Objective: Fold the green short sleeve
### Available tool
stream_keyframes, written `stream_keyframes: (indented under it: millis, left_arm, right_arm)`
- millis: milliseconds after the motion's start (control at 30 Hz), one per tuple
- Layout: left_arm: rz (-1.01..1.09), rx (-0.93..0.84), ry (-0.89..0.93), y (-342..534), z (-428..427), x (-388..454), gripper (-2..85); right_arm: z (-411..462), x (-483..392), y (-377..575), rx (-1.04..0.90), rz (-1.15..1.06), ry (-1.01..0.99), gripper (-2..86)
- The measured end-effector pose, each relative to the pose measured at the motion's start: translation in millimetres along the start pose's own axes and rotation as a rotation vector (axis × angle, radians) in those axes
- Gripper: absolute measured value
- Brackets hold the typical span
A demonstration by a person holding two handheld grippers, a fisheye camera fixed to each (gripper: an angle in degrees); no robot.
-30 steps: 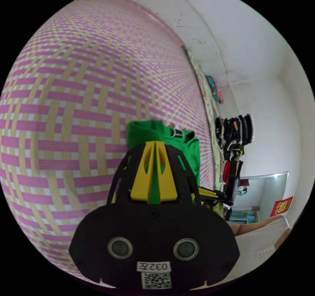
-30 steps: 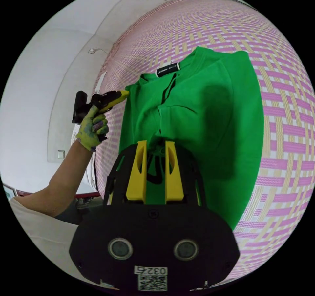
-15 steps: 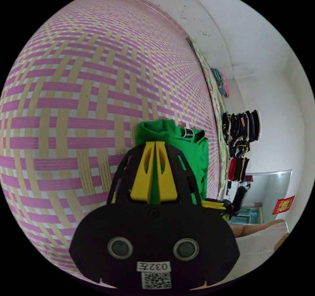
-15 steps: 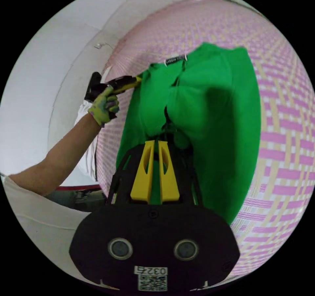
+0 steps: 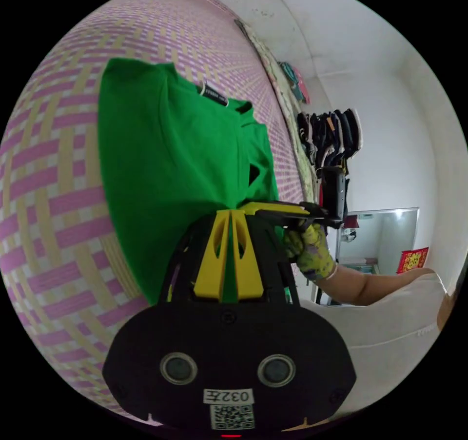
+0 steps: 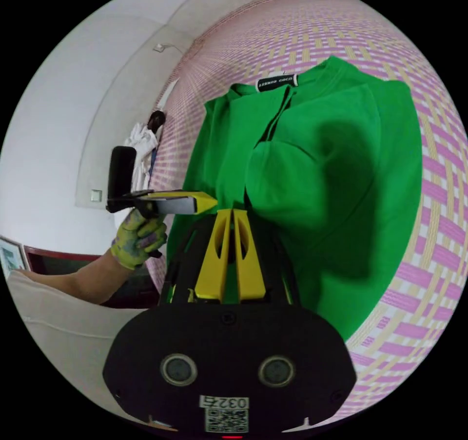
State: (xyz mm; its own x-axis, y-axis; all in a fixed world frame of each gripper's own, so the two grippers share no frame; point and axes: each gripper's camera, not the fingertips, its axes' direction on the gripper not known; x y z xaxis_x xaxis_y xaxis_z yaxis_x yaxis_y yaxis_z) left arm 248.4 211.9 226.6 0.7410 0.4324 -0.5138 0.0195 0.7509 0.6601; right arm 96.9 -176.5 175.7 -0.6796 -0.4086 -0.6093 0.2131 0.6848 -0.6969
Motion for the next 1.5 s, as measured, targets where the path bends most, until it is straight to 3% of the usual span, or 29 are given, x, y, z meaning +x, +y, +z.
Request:
stream_keyframes:
  millis: [400,600,733,867,1133,1500]
  left_arm:
    - [0.019,0.031,0.039,23.6,-65.9,52.8,-0.9]
    - [-0.043,0.080,-0.084,102.1,-120.9,55.5,-0.7]
    - [-0.184,0.092,-0.043,184.7,-162.9,13.1,3.1]
    - [-0.247,0.051,0.035,246.4,-174.4,-4.1,4.0]
    - [-0.180,-0.096,0.058,261.6,-146.2,24.4,3.2]
    - [-0.183,-0.089,0.103,276.3,-167.8,6.9,1.4]
  right_arm:
    - [-66.1,4.9,102.1,0.140,0.058,0.027,-0.9]
    - [-86.9,21.9,183.6,0.138,0.104,0.126,0.5]
    - [-105.1,72.2,267.1,0.194,0.259,-0.021,5.3]
    - [-91.7,93.0,328.2,0.105,0.287,-0.124,7.3]
    - [-40.8,91.8,366.5,-0.020,0.221,-0.251,6.8]
    - [-11.3,115.5,383.8,-0.046,0.220,-0.307,4.5]
